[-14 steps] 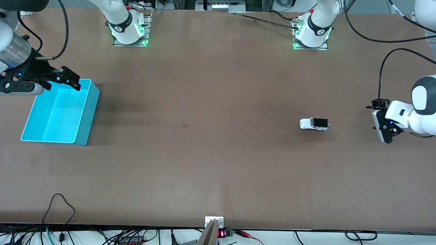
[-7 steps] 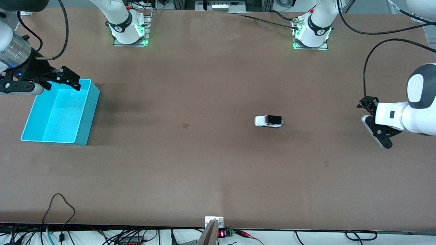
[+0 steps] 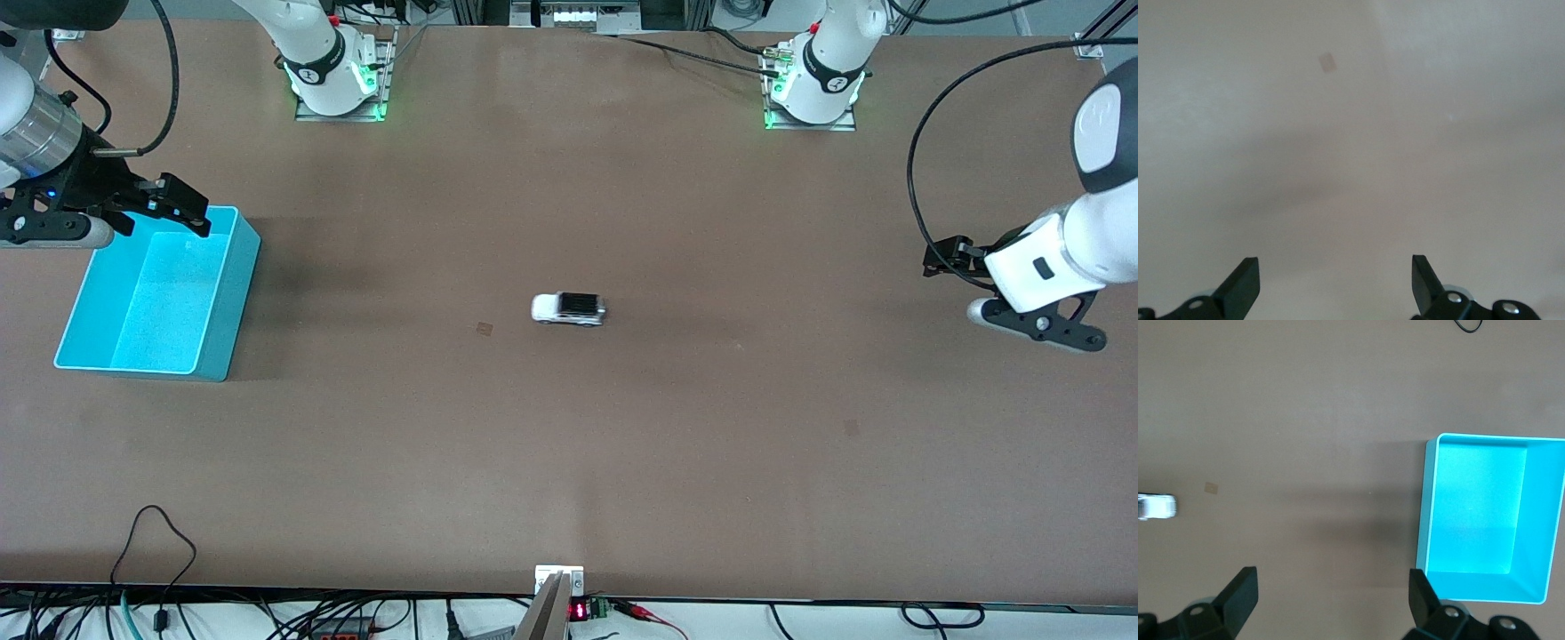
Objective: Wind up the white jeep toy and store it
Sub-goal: 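Release the jeep and raise the left gripper away from it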
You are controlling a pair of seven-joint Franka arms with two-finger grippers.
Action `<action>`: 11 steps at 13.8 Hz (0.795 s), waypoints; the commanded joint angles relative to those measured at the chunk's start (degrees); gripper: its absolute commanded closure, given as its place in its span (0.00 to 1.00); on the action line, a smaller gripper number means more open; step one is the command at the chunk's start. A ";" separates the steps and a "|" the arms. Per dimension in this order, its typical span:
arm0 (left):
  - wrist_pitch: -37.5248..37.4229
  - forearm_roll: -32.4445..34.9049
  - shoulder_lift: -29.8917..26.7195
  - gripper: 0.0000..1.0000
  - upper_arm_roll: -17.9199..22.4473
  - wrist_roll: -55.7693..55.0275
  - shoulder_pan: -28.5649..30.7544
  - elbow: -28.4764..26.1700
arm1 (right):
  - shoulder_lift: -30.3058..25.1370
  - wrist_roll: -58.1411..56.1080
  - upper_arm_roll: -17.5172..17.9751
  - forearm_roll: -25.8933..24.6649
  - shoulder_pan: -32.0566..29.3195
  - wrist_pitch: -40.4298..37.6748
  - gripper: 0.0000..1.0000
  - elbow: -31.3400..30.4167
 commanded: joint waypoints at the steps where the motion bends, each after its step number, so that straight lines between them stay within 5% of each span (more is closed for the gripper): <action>1: 6.11 0.62 -7.51 0.00 0.85 -4.85 -0.63 -8.40 | -1.37 -0.48 0.06 -0.35 -0.12 -0.28 0.00 -1.14; 11: 5.69 -0.08 -12.71 0.00 2.26 -7.67 0.16 -10.00 | -1.37 -0.57 0.06 -0.35 -0.21 -0.28 0.00 -1.05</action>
